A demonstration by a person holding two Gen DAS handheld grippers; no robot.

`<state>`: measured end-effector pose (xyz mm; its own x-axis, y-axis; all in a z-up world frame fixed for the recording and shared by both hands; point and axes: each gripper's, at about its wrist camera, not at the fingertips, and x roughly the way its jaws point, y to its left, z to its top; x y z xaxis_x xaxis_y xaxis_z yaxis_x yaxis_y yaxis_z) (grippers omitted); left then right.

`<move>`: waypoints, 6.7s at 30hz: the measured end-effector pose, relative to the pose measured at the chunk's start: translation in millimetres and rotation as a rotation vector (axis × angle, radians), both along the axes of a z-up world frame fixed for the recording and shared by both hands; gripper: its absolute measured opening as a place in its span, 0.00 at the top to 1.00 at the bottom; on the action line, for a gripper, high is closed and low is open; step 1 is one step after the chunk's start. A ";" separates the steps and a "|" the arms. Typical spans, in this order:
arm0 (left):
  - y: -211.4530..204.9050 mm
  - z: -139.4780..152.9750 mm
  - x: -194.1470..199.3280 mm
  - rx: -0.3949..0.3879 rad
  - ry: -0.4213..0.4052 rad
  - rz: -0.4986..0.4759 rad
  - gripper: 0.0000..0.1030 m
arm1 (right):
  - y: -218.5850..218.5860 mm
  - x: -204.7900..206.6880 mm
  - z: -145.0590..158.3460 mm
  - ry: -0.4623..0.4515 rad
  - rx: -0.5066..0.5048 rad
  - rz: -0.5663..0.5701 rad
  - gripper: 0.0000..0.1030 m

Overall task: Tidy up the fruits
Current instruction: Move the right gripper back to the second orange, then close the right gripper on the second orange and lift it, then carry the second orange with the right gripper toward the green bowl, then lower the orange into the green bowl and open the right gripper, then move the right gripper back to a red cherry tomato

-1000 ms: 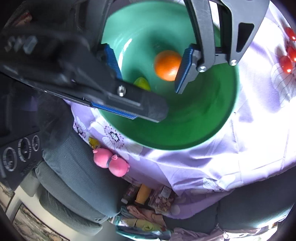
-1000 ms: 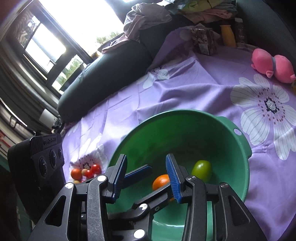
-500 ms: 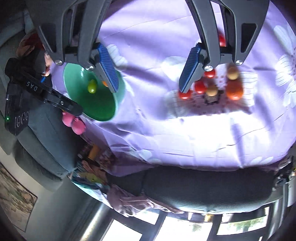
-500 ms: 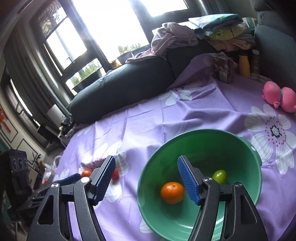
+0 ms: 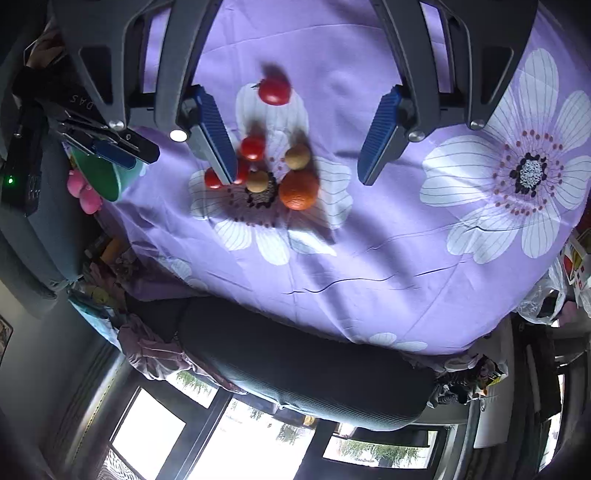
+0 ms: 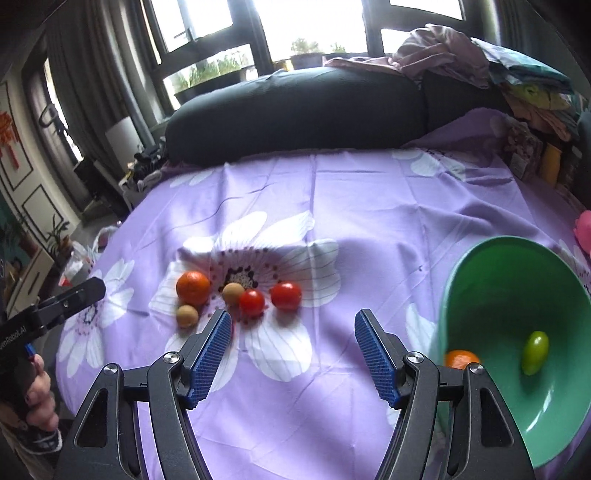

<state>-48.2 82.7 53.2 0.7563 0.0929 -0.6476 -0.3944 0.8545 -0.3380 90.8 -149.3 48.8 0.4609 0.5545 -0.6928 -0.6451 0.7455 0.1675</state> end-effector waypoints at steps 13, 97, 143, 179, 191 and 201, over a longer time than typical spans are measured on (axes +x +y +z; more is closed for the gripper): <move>35.2 -38.7 -2.7 -0.105 0.063 0.049 0.34 | 75.8 12.3 -17.6 0.169 -0.062 0.061 0.35; -112.2 -75.0 64.4 -0.104 0.247 -0.212 0.57 | 24.0 23.1 -73.8 0.562 0.043 0.234 0.57; -272.2 14.1 166.7 0.028 0.018 -0.582 0.59 | -156.4 69.6 36.1 0.144 0.203 -0.126 0.58; -214.8 36.2 131.1 0.020 0.056 -0.390 0.34 | -180.8 79.7 35.4 0.128 0.320 -0.188 0.48; -92.7 27.6 51.8 0.040 0.099 -0.068 0.25 | -124.5 50.5 49.7 0.088 0.297 -0.106 0.48; -47.8 -35.4 34.4 -0.087 0.199 0.003 0.30 | -31.4 39.8 17.6 0.208 0.134 -0.035 0.48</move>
